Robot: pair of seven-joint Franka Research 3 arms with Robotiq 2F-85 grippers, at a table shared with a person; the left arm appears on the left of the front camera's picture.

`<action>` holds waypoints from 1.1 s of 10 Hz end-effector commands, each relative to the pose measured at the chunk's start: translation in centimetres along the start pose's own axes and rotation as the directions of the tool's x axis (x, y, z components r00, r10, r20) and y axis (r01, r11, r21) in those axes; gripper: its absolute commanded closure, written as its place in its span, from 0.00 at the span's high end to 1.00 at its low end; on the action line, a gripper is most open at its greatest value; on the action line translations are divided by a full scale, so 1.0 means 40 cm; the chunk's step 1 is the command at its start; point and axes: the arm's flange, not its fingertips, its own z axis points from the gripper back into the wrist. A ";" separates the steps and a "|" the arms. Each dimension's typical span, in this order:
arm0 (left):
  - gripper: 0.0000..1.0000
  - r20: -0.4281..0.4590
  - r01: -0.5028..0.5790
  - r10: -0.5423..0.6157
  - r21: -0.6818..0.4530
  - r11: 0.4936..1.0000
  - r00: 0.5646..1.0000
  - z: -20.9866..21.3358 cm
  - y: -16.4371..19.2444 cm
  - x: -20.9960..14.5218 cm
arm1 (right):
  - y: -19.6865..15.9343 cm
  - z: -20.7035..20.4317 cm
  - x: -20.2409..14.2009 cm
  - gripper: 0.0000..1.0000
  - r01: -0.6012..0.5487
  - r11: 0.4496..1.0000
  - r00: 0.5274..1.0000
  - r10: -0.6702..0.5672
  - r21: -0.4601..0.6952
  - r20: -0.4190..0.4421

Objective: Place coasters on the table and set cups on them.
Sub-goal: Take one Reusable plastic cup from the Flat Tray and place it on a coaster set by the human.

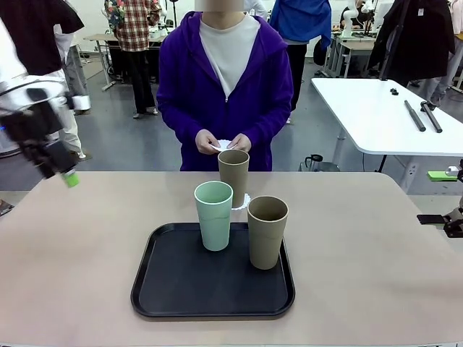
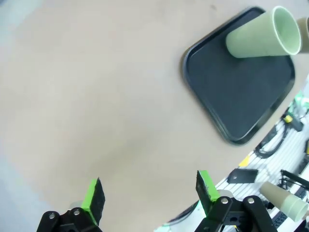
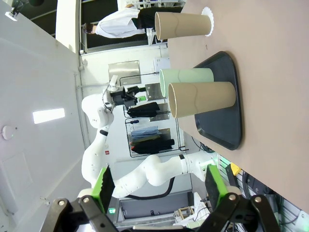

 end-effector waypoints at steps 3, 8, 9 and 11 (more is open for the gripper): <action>1.00 -0.058 -0.143 0.148 0.081 0.986 0.987 -0.071 0.024 -0.095 | 0.002 0.000 0.000 1.00 0.012 1.000 1.000 -0.012 0.000 0.002; 1.00 -0.063 -0.112 0.115 0.048 0.993 0.991 -0.054 0.041 -0.105 | 0.002 0.000 0.000 1.00 0.012 1.000 1.000 -0.012 0.000 0.002; 1.00 -0.063 -0.112 0.115 0.048 0.993 0.991 -0.054 0.041 -0.105 | 0.002 0.000 0.000 1.00 0.012 1.000 1.000 -0.012 0.000 0.002; 1.00 -0.034 -0.143 0.140 -0.139 0.980 0.990 -0.054 0.078 -0.104 | 0.002 0.000 0.000 1.00 0.012 1.000 1.000 -0.012 0.000 0.002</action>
